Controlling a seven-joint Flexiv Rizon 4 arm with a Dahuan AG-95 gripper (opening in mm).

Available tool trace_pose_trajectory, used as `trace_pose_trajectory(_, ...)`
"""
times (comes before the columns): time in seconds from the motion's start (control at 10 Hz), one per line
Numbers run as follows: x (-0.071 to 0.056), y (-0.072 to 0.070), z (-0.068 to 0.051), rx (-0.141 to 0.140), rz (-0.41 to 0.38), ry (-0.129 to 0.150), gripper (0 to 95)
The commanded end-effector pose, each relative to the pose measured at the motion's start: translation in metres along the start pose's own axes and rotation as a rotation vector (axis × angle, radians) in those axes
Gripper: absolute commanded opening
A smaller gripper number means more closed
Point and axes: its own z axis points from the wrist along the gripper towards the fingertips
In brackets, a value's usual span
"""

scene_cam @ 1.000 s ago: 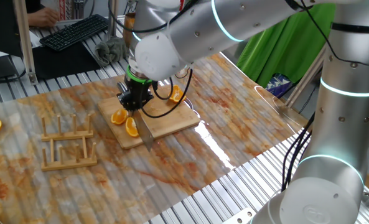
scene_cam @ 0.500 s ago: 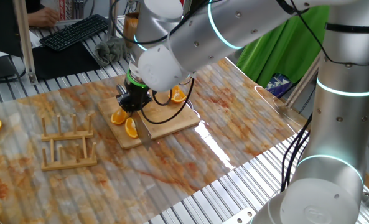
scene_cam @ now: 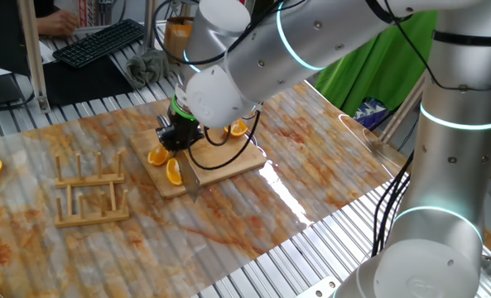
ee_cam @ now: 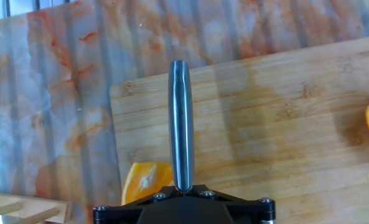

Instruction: Chop the orange

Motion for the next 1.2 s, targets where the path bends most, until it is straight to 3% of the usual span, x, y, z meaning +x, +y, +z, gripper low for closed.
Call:
trace_pose_trajectory(0.1,0.002,-0.001,0.001,0.003,0.011,-0.017,0.0)
trace_pose_trajectory(0.2,0.003,-0.001,0.002,-0.009,0.026,-0.04,0.0)
trace_pose_trajectory(0.5,-0.001,0.0,0.001,0.003,0.044,-0.043,0.0)
trace_pose_trajectory(0.7,-0.009,-0.002,-0.004,0.012,0.035,-0.033,0.0)
trace_pose_trajectory(1.2,-0.032,-0.012,0.0,0.015,0.003,-0.044,0.0)
